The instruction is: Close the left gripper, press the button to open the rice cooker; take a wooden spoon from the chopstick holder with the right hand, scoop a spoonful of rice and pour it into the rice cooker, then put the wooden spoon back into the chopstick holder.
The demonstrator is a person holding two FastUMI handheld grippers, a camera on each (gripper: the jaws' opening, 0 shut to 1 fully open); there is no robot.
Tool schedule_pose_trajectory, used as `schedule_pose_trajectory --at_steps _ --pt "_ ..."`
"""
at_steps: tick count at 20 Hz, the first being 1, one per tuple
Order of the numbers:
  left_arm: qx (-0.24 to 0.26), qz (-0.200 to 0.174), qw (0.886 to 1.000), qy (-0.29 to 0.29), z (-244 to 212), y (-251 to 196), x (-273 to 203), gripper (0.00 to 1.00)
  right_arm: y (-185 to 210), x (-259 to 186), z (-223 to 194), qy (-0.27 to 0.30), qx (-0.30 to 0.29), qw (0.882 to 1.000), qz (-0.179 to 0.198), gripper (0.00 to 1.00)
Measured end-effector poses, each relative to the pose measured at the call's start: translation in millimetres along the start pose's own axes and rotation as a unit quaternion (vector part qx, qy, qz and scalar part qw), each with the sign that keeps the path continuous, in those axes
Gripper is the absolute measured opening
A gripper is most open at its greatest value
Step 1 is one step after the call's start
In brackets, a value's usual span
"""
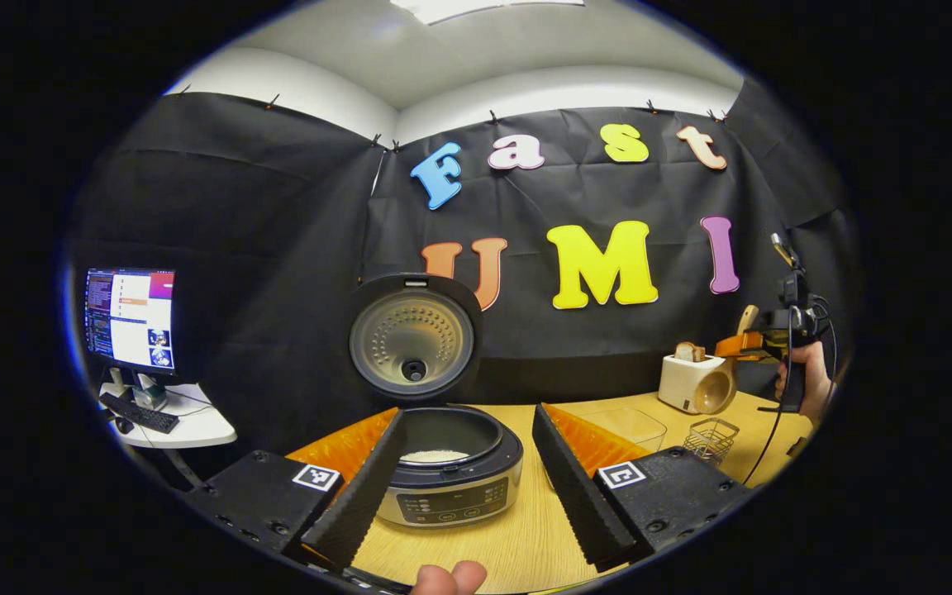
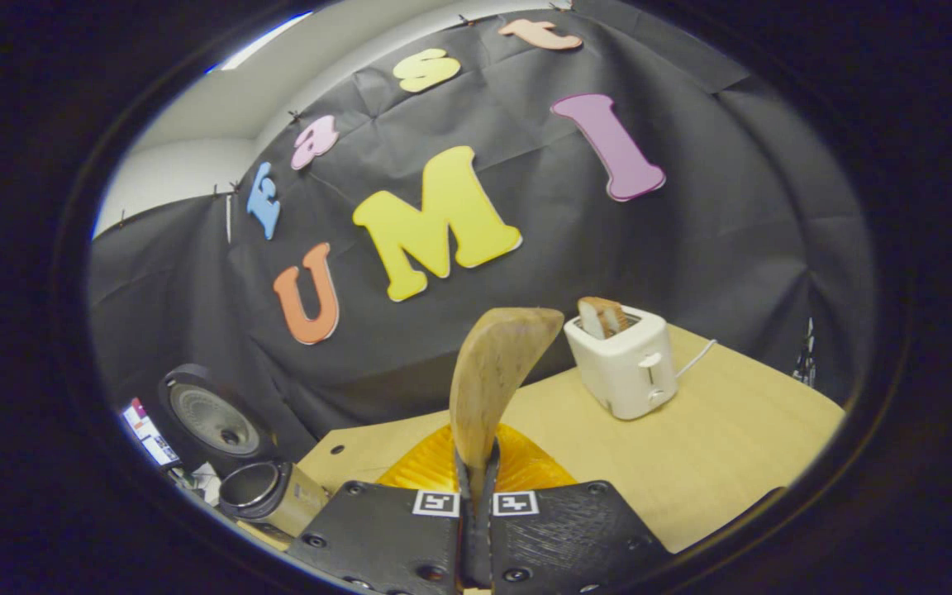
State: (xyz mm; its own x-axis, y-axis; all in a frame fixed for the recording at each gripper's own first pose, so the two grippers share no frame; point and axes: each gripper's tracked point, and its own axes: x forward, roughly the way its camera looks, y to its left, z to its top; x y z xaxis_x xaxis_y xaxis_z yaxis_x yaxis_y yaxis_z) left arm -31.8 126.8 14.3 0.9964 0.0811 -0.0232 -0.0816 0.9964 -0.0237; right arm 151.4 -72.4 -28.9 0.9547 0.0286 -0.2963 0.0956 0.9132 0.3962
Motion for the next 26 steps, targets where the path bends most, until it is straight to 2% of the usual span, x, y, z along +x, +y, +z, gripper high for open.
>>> schedule_pose_trajectory --at_steps 4,13,20,25,26 --pt "-0.005 0.0 1.0 0.002 -0.5 1.1 0.7 0.97 -29.5 -0.5 -20.4 -0.004 -0.01 0.999 -0.038 0.0" --pt "-0.011 0.008 1.0 0.004 -0.6 9.4 -0.7 0.98 -23.3 11.9 -69.5 0.004 -0.04 0.998 -0.044 0.0" --pt "-0.024 0.004 1.0 0.004 0.6 3.9 0.2 0.97 -37.4 15.7 -96.4 0.033 -0.025 0.998 -0.054 0.02" --pt "-0.026 0.004 1.0 -0.004 5.1 -0.3 -0.9 0.98 -43.3 2.6 -93.2 0.033 -0.014 0.999 -0.04 0.1" --pt "-0.027 0.004 1.0 -0.004 4.8 -1.8 -0.6 0.98 -46.6 -2.0 -90.2 0.031 -0.015 0.999 -0.04 0.23"
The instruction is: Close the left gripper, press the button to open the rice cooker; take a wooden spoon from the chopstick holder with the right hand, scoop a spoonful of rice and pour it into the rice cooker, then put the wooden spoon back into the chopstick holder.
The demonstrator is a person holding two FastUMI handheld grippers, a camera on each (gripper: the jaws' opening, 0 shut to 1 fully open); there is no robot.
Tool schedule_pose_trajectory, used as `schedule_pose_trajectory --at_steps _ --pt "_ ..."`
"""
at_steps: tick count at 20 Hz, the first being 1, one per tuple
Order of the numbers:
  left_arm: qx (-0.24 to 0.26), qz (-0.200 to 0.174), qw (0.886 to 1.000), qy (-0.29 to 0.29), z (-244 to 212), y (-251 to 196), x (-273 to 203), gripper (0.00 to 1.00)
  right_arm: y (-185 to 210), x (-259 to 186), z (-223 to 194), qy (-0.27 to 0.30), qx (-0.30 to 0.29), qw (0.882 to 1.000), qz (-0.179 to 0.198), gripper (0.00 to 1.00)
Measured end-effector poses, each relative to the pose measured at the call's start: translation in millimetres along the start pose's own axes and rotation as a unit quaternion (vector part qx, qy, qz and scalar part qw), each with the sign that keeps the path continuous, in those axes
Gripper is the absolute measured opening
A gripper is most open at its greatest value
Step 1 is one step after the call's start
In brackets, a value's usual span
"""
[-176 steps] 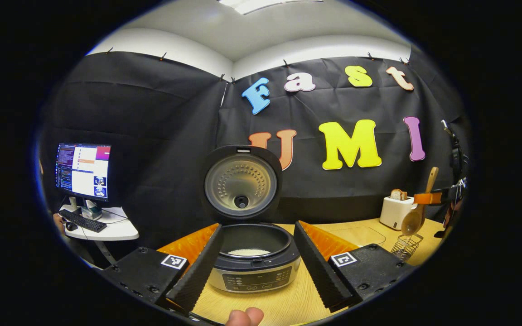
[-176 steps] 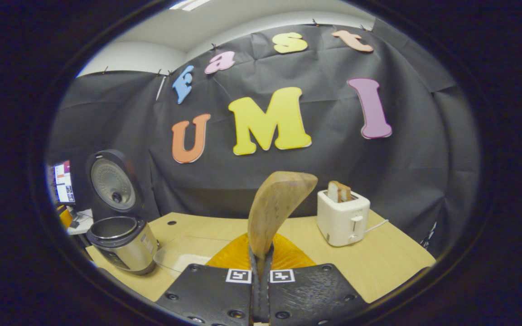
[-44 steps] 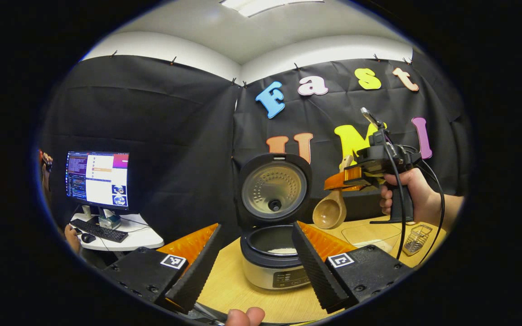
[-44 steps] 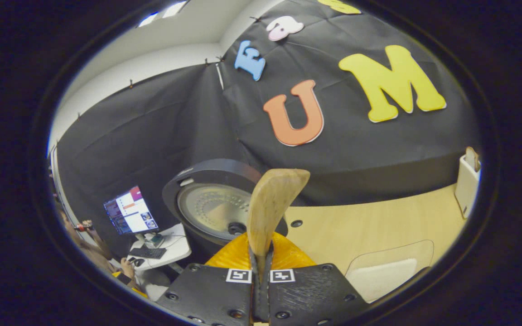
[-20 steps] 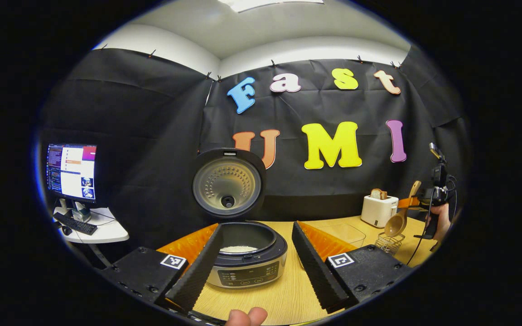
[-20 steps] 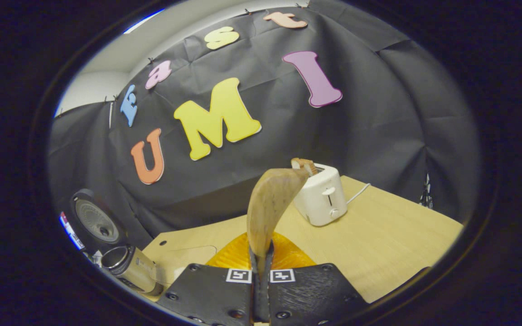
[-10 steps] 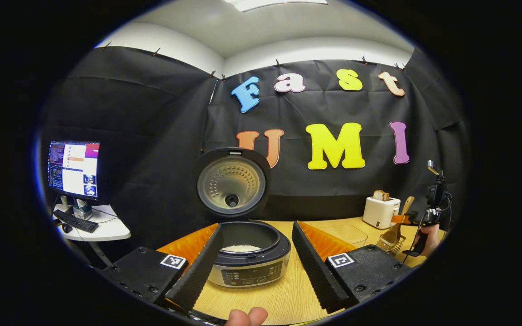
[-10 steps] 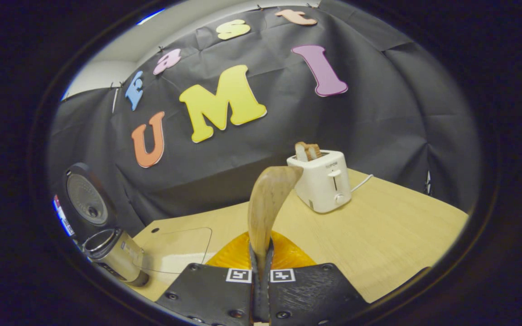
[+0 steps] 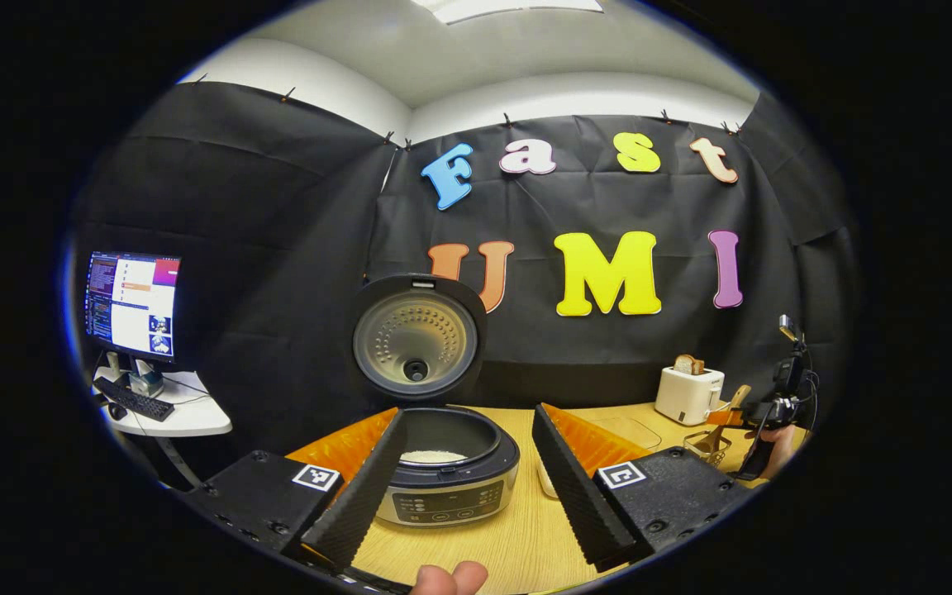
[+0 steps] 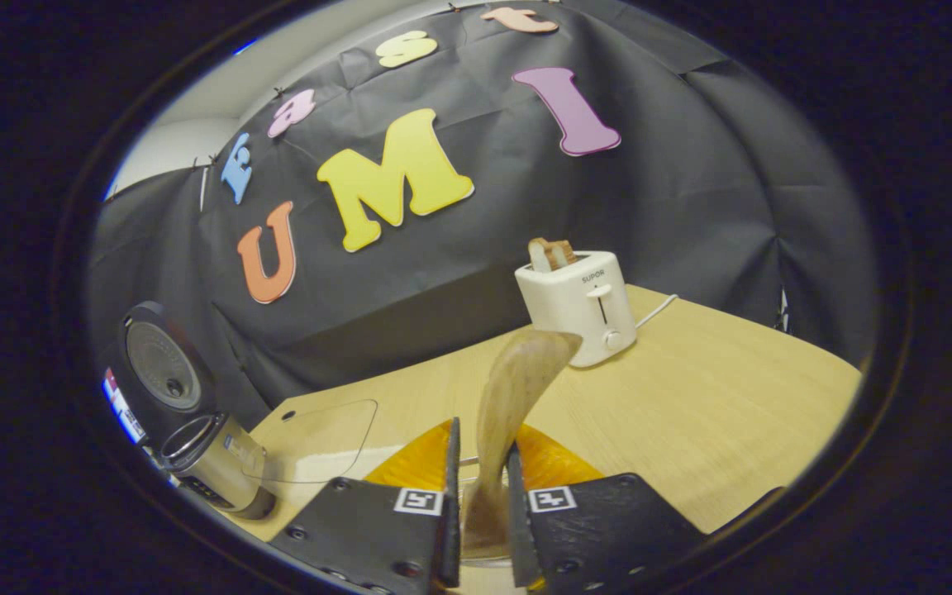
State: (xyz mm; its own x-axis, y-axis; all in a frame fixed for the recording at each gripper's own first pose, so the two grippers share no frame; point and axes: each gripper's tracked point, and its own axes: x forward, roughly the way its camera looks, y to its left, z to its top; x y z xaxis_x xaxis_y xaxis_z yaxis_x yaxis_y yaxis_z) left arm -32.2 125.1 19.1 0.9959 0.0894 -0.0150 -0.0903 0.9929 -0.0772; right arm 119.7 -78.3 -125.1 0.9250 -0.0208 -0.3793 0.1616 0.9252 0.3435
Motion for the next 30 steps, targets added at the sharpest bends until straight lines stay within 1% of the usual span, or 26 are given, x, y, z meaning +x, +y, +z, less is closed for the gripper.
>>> schedule_pose_trajectory --at_steps 1,2,3,4,5,6,8,10,11,13,14,16,17,18,19,22,23,25,26,27,28,29,30 --pt "0.0 0.001 1.0 0.0 0.1 -0.7 0.6 0.98 -6.2 -2.1 3.6 -0.006 -0.002 1.0 -0.001 0.27" --pt "0.001 0.004 1.0 -0.001 1.1 -2.1 1.2 0.98 -12.2 -5.9 6.6 -0.011 -0.007 1.0 -0.002 0.52" --pt "0.001 0.007 1.0 -0.007 3.2 -4.7 1.6 0.97 -18.2 -9.6 12.3 -0.017 -0.01 1.0 -0.003 0.61" --pt "0.003 0.01 1.0 -0.007 2.7 -7.1 2.8 0.97 -23.8 -13.2 19.2 -0.023 -0.015 1.0 -0.004 0.74" --pt "0.007 0.012 1.0 -0.004 0.1 -11.9 4.0 0.98 -30.9 -16.6 24.8 -0.028 -0.02 0.999 -0.006 0.75" --pt "0.011 0.015 1.0 0.0 -1.6 -16.2 4.9 0.98 -37.1 -20.8 29.9 -0.031 -0.027 0.999 -0.008 0.83" --pt "0.008 0.017 1.0 0.004 -4.2 -28.1 5.2 0.97 -43.1 -35.2 27.4 -0.032 -0.053 0.998 -0.001 0.87" --pt "0.004 0.007 1.0 0.005 -5.4 -49.0 6.6 0.98 -50.4 -52.7 24.3 -0.039 -0.082 0.996 0.003 0.93" --pt "0.01 0.006 1.0 0.008 -5.9 -57.6 8.0 0.98 -53.3 -61.1 20.0 -0.039 -0.099 0.994 0.006 0.93" --pt "0.028 0.025 0.999 0.008 2.1 -54.8 15.0 0.97 -58.1 -78.2 17.4 -0.041 -0.132 0.99 0.012 0.95" --pt "0.03 0.028 0.999 0.007 8.7 -53.3 21.5 0.97 -57.6 -86.6 19.8 -0.046 -0.142 0.989 0.017 0.95" --pt "0.026 0.02 0.999 0.01 27.4 -54.0 38.1 0.97 -54.3 -99.1 23.5 -0.059 -0.157 0.985 0.031 0.95" --pt "0.03 0.025 0.999 0.013 39.4 -46.9 46.9 0.97 -52.1 -103.0 23.6 -0.063 -0.17 0.983 0.037 0.95" --pt "0.036 0.031 0.999 0.012 53.4 -38.8 55.9 0.97 -51.1 -106.4 21.5 -0.067 -0.182 0.98 0.042 0.91" --pt "0.046 0.041 0.998 0.01 68.1 -29.0 66.6 0.98 -46.9 -110.8 18.8 -0.068 -0.191 0.978 0.052 0.96" --pt "0.065 0.059 0.996 0.015 106.0 -4.8 98.8 0.97 -36.9 -117.9 9.9 -0.068 -0.201 0.974 0.078 0.95" --pt "0.064 0.057 0.996 0.018 117.0 1.1 111.9 0.97 -33.7 -119.8 11.0 -0.079 -0.21 0.971 0.081 0.96" --pt "0.07 0.078 0.994 0.014 142.4 19.6 135.9 0.98 -25.8 -121.6 11.2 -0.102 -0.23 0.964 0.085 0.96" --pt "0.07 0.084 0.994 0.015 152.2 26.0 147.5 0.99 -21.2 -122.9 7.6 -0.105 -0.231 0.963 0.095 0.95" --pt "0.068 0.078 0.994 0.019 159.3 27.2 160.6 0.98 -16.1 -124.0 2.1 -0.102 -0.23 0.962 0.105 0.92" --pt "0.069 0.08 0.994 0.021 166.1 31.6 174.3 0.99 -13.8 -122.8 -2.2 -0.097 -0.229 0.962 0.112 0.96" --pt "0.073 0.087 0.993 0.025 172.7 40.4 187.7 0.99 -12.7 -122.7 -4.9 -0.092 -0.228 0.962 0.116 0.94" --pt "0.073 0.093 0.992 0.034 176.4 49.5 201.3 0.99 -11.6 -121.1 -5.4 -0.091 -0.227 0.963 0.117 0.96"
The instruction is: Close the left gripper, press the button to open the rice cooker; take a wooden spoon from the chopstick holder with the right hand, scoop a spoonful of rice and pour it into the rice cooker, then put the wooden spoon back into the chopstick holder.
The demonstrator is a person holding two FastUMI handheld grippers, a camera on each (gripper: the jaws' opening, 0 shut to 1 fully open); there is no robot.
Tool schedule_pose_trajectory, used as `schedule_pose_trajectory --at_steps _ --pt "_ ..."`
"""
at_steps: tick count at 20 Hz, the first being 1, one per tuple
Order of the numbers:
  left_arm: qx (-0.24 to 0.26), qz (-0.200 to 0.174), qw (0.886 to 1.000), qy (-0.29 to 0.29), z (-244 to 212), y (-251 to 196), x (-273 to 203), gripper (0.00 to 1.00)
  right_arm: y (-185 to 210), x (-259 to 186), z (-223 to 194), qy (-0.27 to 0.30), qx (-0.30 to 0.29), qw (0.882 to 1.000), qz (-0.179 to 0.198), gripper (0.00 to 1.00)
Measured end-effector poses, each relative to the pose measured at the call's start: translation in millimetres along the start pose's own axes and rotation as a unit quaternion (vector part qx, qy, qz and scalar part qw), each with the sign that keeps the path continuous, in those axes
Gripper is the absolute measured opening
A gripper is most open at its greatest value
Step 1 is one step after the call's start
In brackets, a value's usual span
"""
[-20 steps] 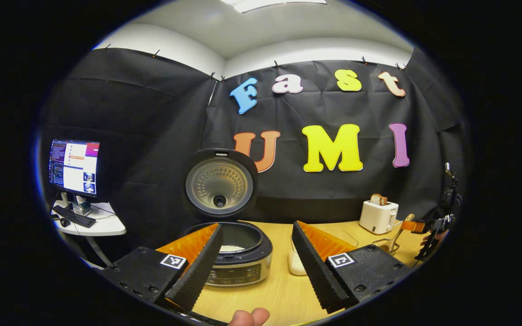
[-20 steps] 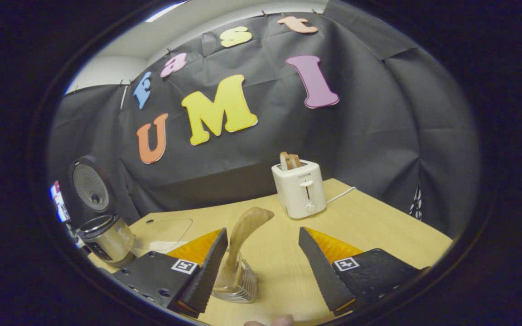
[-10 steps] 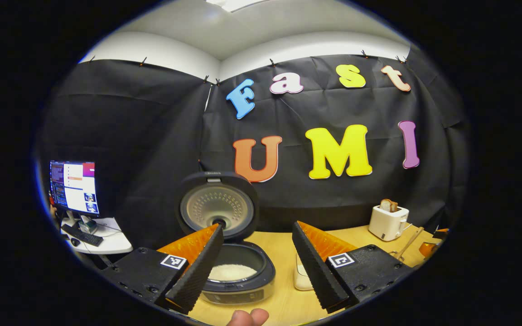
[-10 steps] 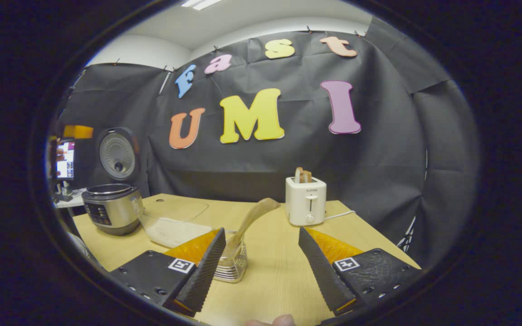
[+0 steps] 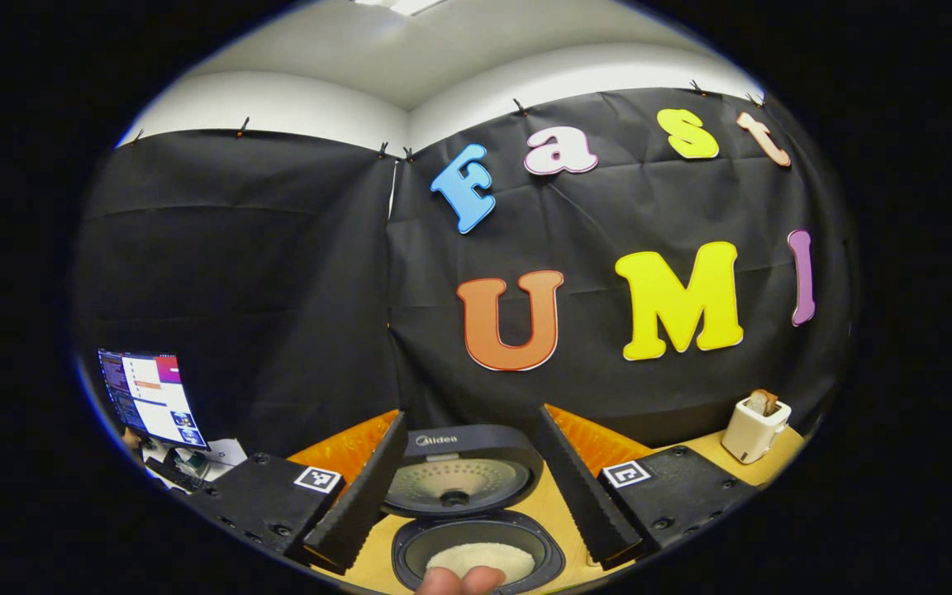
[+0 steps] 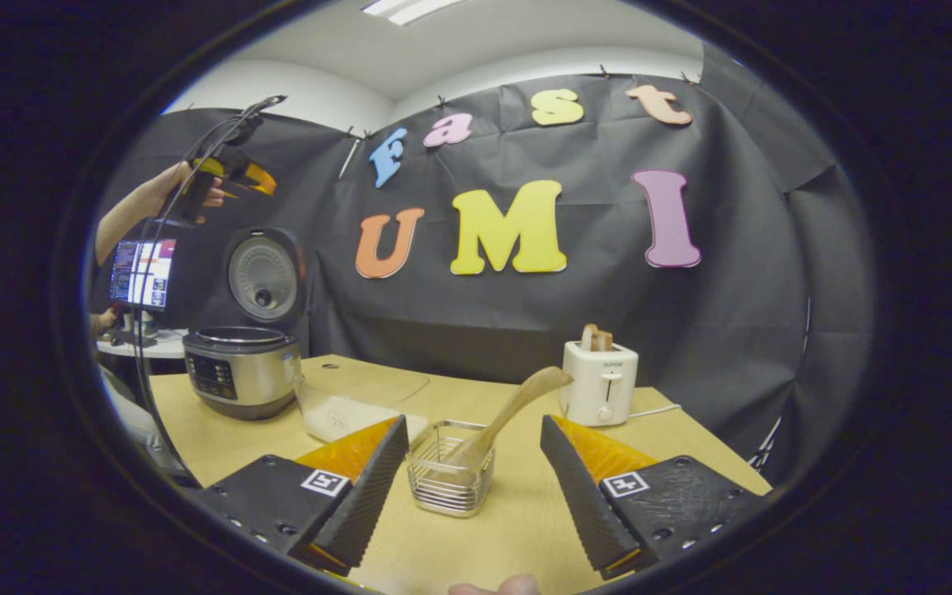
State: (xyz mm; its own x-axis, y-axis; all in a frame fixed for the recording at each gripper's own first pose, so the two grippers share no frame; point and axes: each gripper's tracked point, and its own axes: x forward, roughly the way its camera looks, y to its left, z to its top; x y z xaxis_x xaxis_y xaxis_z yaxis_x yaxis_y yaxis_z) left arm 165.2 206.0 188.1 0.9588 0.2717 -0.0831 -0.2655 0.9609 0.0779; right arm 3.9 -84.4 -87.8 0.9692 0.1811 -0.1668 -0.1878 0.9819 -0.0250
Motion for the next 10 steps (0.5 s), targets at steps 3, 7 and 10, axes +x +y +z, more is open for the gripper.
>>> schedule_pose_trajectory --at_steps 3,7,10 --pt "-0.027 0.007 0.998 0.048 -8.2 14.5 34.4 0.99 1.0 1.0 0.3 -0.001 0.002 1.0 0.0 0.94" --pt "-0.042 0.015 0.994 0.101 -26.6 31.2 64.6 0.99 0.2 -2.1 4.4 -0.016 0.013 1.0 -0.001 0.95" --pt "-0.045 0.023 0.991 0.127 -42.0 36.0 79.5 0.99 -3.1 -1.0 2.9 -0.016 0.018 1.0 -0.01 0.95"
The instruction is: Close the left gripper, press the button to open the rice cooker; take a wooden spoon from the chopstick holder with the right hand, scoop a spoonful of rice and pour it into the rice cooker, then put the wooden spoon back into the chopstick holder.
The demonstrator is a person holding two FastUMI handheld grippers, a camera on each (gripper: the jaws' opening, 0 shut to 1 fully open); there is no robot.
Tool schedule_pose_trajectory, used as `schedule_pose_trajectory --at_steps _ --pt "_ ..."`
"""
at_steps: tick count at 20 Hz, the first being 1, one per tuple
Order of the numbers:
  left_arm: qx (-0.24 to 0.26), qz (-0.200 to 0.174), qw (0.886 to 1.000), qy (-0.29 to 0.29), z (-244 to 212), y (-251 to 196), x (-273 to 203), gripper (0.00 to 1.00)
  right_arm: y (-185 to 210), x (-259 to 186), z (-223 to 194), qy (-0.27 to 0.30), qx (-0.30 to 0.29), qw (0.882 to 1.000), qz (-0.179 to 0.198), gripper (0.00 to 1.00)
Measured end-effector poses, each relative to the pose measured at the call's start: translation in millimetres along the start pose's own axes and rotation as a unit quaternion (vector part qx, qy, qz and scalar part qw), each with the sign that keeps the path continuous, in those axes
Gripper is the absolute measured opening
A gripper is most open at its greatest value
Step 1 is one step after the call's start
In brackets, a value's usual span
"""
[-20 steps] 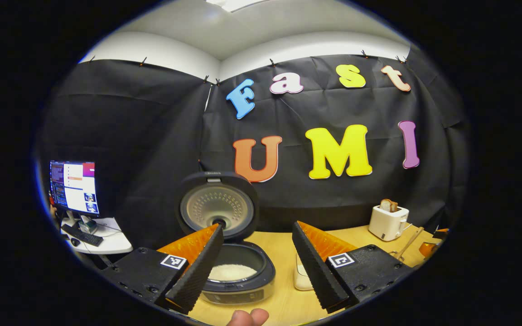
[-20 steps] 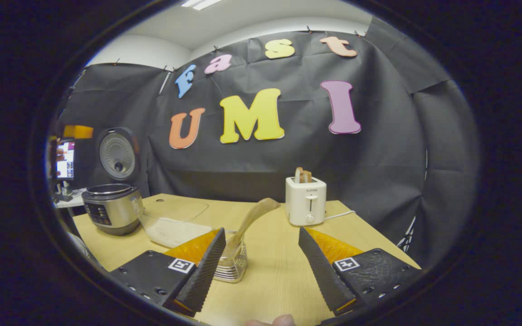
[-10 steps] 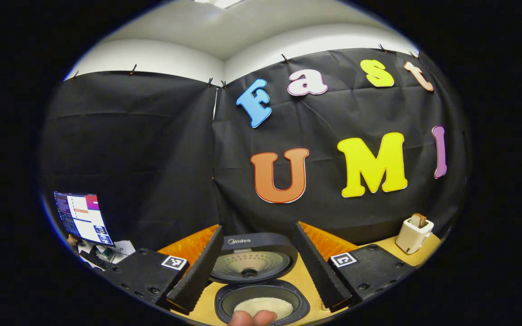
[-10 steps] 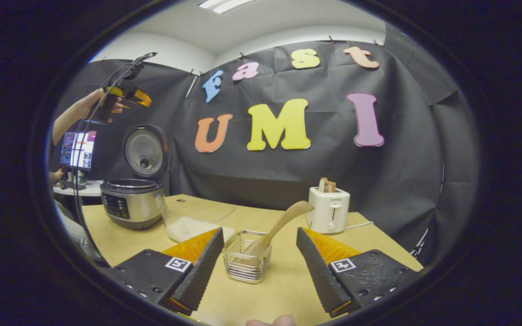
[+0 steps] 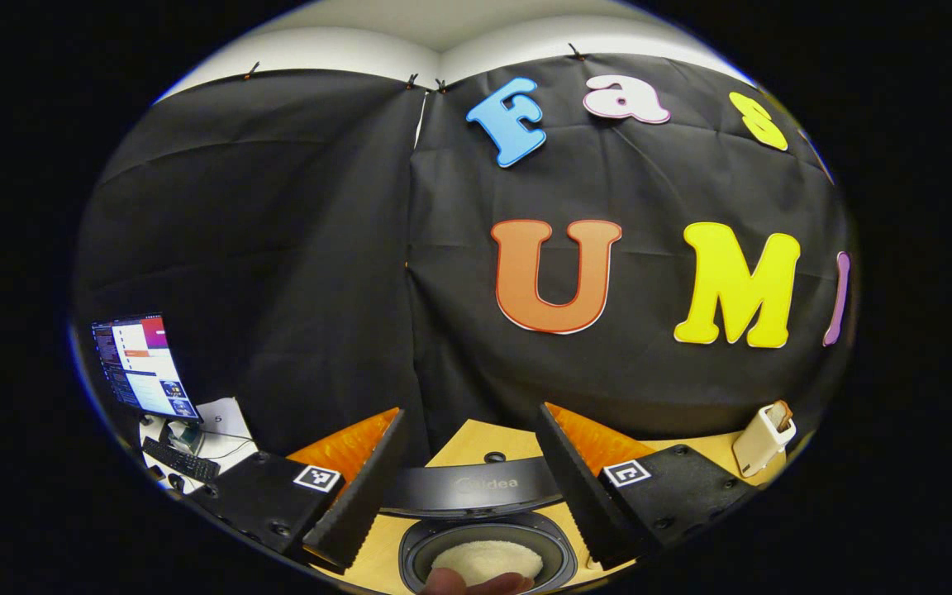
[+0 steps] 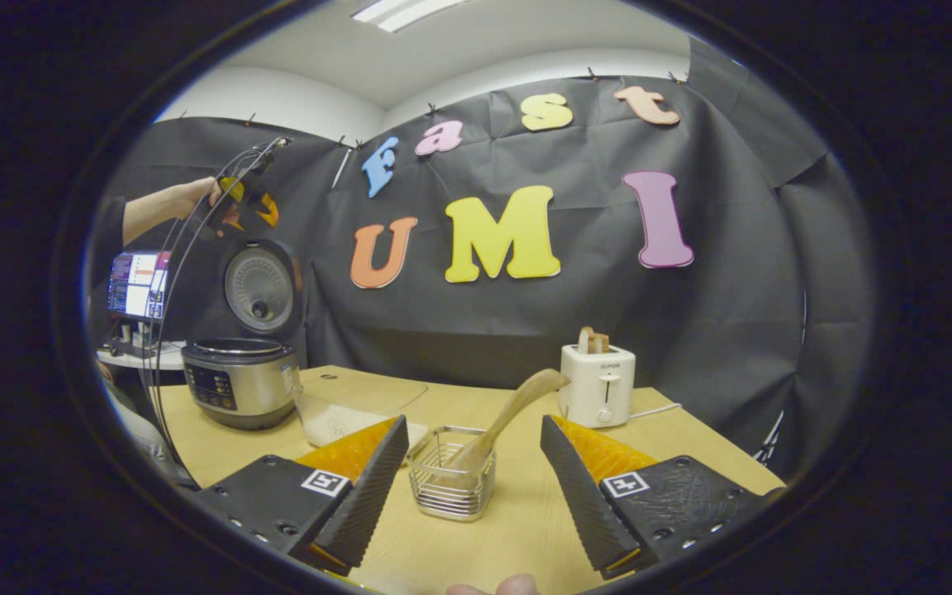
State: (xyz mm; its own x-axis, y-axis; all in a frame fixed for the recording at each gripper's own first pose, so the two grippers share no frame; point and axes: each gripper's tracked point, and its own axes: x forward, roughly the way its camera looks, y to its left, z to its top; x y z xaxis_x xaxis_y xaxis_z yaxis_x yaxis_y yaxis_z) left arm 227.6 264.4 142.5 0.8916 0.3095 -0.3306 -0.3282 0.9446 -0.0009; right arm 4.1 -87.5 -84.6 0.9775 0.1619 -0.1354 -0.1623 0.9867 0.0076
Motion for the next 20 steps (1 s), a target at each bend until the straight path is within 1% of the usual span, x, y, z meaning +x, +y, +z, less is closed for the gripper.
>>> schedule_pose_trajectory --at_steps 4,5,6,7,8,10,14,16,17,20 --pt "0.003 -0.01 0.999 0.044 -21.9 -10.7 7.8 0.99 4.3 -2.6 -6.9 0.015 0.002 1.0 -0.004 0.95" --pt "0.0 -0.011 0.999 0.051 -25.8 -11.8 5.1 1.0 6.4 -3.8 -6.2 0.014 0.0 1.0 -0.005 0.95" --pt "-0.005 -0.011 0.999 0.046 -24.2 -11.8 2.5 0.99 8.2 -7.2 -4.6 0.012 -0.002 1.0 -0.004 0.96" --pt "-0.011 -0.013 0.998 0.056 -30.6 -14.7 -2.6 0.99 11.0 -9.2 -2.5 0.01 -0.004 1.0 -0.002 0.94" --pt "-0.009 -0.017 0.998 0.053 -32.4 -16.0 -9.8 0.99 13.9 -12.3 -1.5 0.008 -0.007 1.0 0.0 0.96" --pt "-0.01 -0.021 0.998 0.055 -44.6 -18.4 -25.1 0.99 19.9 -16.3 1.4 0.002 -0.01 1.0 0.006 0.95" --pt "-0.009 -0.022 0.998 0.05 -72.2 -23.8 -58.3 0.99 31.6 -20.2 -3.7 0.005 0.008 1.0 0.02 0.96" --pt "-0.012 -0.03 0.998 0.055 -95.5 -30.4 -76.2 0.99 34.3 -23.8 -7.9 0.008 0.014 1.0 0.023 0.95" --pt "-0.014 -0.032 0.997 0.063 -107.9 -32.7 -86.1 0.98 32.5 -25.7 -8.0 0.009 0.017 1.0 0.021 0.96" --pt "-0.021 -0.039 0.996 0.082 -144.6 -36.1 -104.4 0.98 29.0 -32.4 -6.1 0.0 0.036 0.999 0.016 0.95"
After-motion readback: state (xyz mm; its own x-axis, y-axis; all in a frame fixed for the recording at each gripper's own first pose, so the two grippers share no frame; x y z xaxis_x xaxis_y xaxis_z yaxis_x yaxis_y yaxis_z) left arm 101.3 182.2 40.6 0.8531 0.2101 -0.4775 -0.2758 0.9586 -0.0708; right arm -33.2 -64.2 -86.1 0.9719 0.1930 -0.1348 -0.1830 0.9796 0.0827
